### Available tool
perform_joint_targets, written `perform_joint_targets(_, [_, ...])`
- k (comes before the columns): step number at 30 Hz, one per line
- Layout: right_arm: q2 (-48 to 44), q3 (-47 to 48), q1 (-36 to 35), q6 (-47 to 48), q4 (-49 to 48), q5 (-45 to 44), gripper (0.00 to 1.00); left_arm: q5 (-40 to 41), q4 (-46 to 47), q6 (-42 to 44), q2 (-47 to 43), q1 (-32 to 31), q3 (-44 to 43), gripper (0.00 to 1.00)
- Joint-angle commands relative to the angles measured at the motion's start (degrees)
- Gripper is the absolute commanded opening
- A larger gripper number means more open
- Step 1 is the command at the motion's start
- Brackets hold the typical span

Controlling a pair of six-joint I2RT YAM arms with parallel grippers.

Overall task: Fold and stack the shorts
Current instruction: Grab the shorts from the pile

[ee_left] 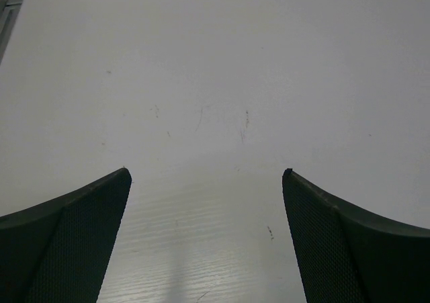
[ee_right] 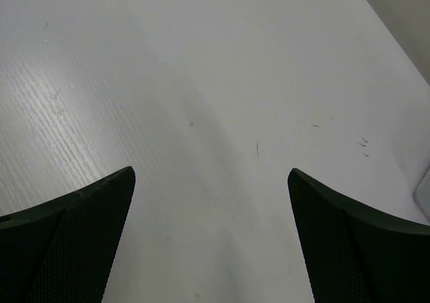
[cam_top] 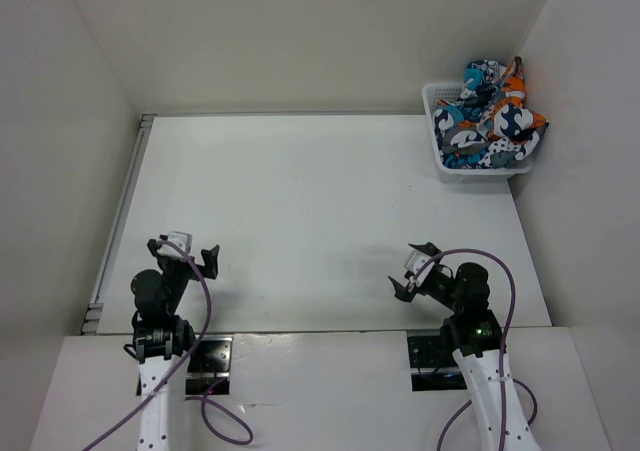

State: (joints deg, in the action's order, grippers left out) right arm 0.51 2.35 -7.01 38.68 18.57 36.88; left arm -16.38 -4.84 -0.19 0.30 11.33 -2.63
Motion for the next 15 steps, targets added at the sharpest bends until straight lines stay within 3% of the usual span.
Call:
perform_joint_targets(1, [-0.9, -0.1, -0.4, -0.3, -4.1, 0.6, 0.99, -7.7, -0.8, 0.2, -1.5, 0.4, -0.4, 1.00])
perform_joint_targets(4, [-0.9, -1.6, -0.4, -0.9, -7.8, -0.7, 0.99, -12.2, -1.6, 0.2, -1.5, 0.4, -0.4, 1.00])
perform_joint_targets(6, [-0.9, -2.2, -0.4, 3.9, -8.4, 0.0, 1.00, -7.2, 0.7, 0.2, -1.5, 0.4, 0.3, 1.00])
perform_joint_targets(9, [-0.9, -2.2, -0.4, 13.7, -9.9, 3.0, 0.98, -3.4, 7.5, 0.2, -1.5, 0.4, 0.3, 1.00])
perform_joint_targets(12, [-0.9, -2.2, -0.4, 33.5, -10.9, 6.3, 0.98, -5.4, 22.5, 0.2, -1.0, 0.4, -1.6, 1.00])
perform_joint_targets(13, [-0.9, -0.9, -0.4, 30.9, -18.1, 5.7, 0.98, -3.9, 32.3, 0.2, -0.5, 0.4, -2.2, 1.00])
perform_joint_targets(14, [-0.9, -0.9, -0.4, 21.4, -26.2, 3.7, 0.98, -3.1, 35.9, 0.2, 0.2, -0.3, -3.2, 1.00])
perform_joint_targets(15, [-0.9, -0.9, -0.9, 10.9, -35.4, -5.2, 0.98, -3.0, 37.4, 0.2, 1.1, -0.3, -5.1, 1.00])
